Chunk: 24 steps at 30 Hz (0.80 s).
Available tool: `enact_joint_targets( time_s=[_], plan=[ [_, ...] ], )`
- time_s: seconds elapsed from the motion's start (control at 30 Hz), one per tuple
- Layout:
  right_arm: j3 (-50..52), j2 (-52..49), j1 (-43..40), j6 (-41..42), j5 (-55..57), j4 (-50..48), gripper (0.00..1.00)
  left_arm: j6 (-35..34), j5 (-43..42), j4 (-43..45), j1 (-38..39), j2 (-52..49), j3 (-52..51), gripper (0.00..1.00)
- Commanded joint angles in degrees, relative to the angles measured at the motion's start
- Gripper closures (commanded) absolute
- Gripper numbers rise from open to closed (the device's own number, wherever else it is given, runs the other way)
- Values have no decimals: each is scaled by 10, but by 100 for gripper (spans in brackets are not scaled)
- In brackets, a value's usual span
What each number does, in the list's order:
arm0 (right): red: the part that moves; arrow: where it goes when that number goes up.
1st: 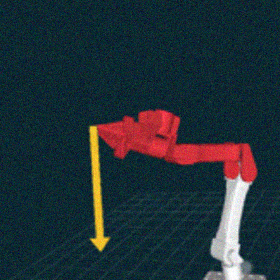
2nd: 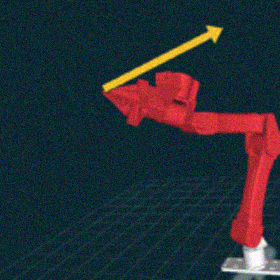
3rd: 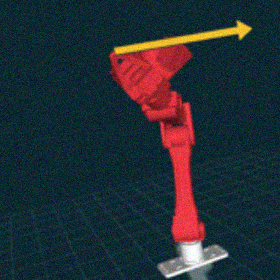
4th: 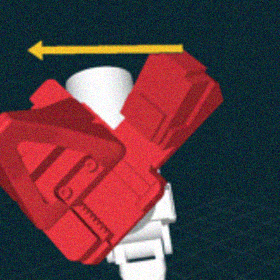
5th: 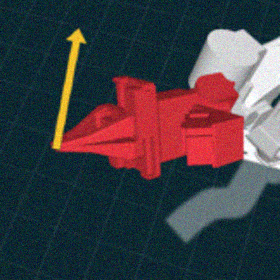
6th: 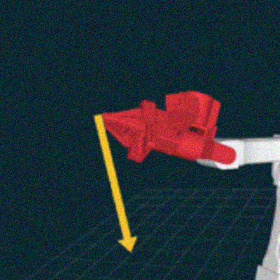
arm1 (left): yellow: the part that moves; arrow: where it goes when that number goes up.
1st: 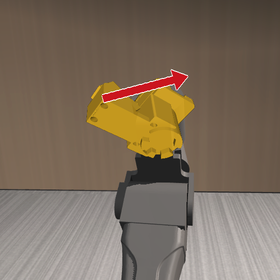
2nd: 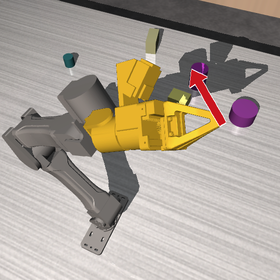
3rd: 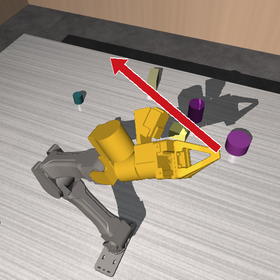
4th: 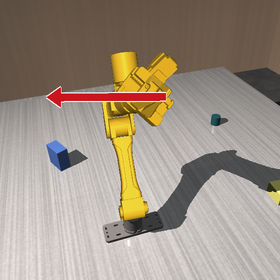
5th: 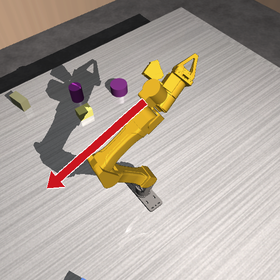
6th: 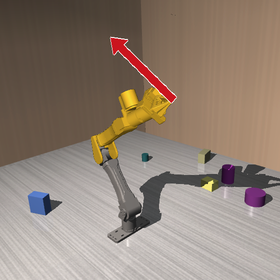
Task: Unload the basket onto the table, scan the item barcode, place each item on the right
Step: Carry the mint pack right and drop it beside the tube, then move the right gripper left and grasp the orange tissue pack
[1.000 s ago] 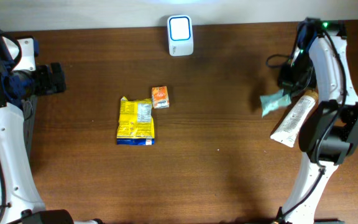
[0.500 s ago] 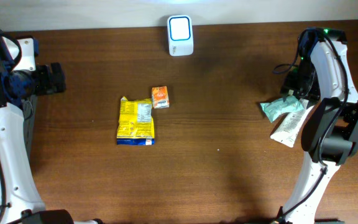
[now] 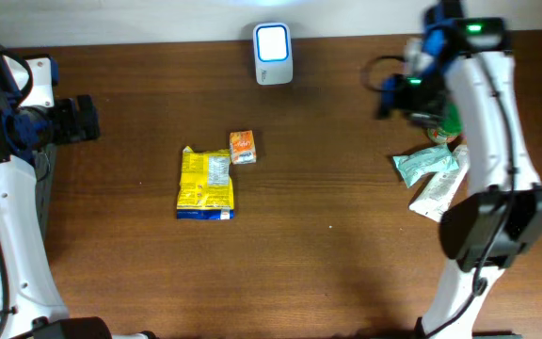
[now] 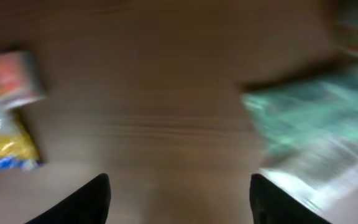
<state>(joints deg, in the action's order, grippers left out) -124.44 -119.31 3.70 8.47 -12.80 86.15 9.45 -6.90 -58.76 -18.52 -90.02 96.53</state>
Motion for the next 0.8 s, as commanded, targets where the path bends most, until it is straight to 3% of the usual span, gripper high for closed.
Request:
enact_joint_targets(
  time_s=[0.0, 0.3, 0.4, 0.77],
  plan=[
    [27, -8, 85, -12, -80, -75, 31, 9, -4, 1, -4, -4, 2, 1],
    [117, -62, 213, 104, -65, -283, 32, 9, -4, 1, -4, -4, 2, 1],
    [140, -92, 242, 130, -51, -337, 38, 9, -4, 1, -4, -4, 2, 1],
    [148, -139, 267, 161, -42, -385, 38, 9, -4, 1, -4, -4, 2, 1]
  ],
)
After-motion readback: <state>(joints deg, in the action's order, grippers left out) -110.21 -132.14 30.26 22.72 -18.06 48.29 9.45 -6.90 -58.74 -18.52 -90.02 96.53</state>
